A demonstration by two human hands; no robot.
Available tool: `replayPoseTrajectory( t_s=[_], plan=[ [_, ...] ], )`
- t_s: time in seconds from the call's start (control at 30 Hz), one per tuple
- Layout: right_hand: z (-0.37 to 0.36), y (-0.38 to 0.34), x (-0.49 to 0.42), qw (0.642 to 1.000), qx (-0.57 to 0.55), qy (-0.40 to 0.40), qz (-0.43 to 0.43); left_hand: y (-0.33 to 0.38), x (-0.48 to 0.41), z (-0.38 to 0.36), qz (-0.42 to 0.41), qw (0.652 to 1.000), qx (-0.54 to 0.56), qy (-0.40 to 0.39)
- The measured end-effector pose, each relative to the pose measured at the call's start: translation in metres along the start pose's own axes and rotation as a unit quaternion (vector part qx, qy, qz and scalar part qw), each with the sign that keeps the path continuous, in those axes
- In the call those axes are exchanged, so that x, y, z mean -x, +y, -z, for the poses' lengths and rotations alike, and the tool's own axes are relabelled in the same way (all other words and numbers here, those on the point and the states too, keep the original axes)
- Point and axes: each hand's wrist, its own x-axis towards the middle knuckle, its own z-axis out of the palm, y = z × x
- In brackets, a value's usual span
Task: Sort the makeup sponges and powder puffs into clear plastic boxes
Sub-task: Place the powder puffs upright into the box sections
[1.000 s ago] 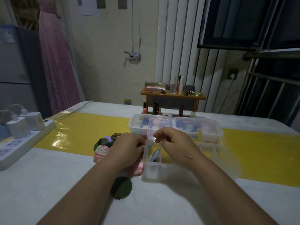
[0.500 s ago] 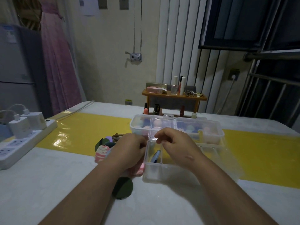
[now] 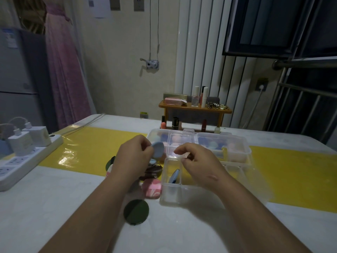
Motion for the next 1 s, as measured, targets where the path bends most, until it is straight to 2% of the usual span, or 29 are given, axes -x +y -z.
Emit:
replayPoseTrajectory(
  t_s=[0.17,0.3,0.47,0.6,0.83,1.0],
  plan=[
    [0.002,-0.003,0.002,1.0,-0.012,-0.009,0.017,0.004,0.002,-0.001,0.013,0.987,0.156,-0.035],
    [0.001,-0.001,0.001,0.999,-0.03,0.014,0.026,0.004,0.005,-0.007,0.022,0.973,0.213,-0.089],
    [0.002,0.002,-0.001,0.995,-0.08,0.056,0.017,0.0,0.006,-0.009,0.045,0.969,0.205,-0.129],
    [0.002,0.003,-0.001,0.997,-0.072,0.033,0.014,-0.006,0.005,-0.009,0.052,0.965,0.18,-0.183],
    [0.001,0.0,0.002,0.999,-0.003,-0.043,0.019,-0.005,0.005,-0.01,0.052,0.966,0.185,-0.174],
    [0.0,-0.002,0.001,0.998,0.019,-0.06,0.02,-0.006,0.006,-0.01,0.054,0.965,0.186,-0.174]
  ],
)
